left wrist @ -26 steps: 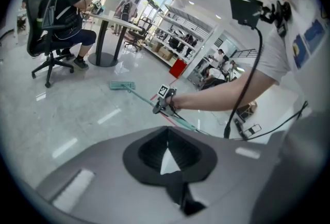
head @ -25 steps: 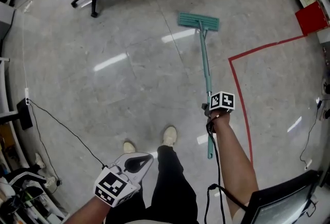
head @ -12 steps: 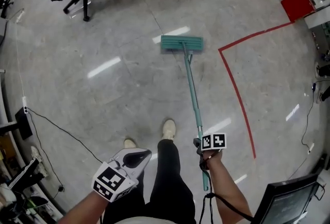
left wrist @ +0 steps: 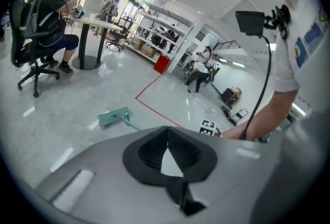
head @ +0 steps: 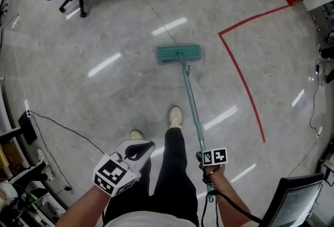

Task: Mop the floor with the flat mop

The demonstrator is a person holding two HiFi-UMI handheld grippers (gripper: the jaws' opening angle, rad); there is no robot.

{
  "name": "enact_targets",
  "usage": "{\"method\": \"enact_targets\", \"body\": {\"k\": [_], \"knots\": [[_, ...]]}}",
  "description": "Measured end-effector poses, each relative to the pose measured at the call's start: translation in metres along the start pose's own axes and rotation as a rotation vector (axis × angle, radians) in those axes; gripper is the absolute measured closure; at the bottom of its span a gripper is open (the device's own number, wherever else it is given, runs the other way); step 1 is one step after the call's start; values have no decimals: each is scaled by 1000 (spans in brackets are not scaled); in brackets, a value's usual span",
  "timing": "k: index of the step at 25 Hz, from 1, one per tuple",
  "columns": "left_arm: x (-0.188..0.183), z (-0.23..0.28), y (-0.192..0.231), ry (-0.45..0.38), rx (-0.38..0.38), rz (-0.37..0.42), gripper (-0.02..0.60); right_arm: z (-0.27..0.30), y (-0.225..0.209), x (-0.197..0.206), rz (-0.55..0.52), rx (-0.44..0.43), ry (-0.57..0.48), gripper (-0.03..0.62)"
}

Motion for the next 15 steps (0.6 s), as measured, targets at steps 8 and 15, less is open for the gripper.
{"method": "enact_targets", "body": {"k": [8,15], "knots": [[17,-10,6,23,-1,5,578,41,9,11,-9,20,34,549],[24,-13,8,30,-10,-8,578,56,12,-12,-18,12,17,549]]}}
Point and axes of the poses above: the fingertips, and each gripper's own axes: z forward along the fingers, y to its left, x out of its underside, the point moved 10 cm from there along -z, backward along the fingers, and after that the axes turned 1 degree about -x, right-handed, at the moved point
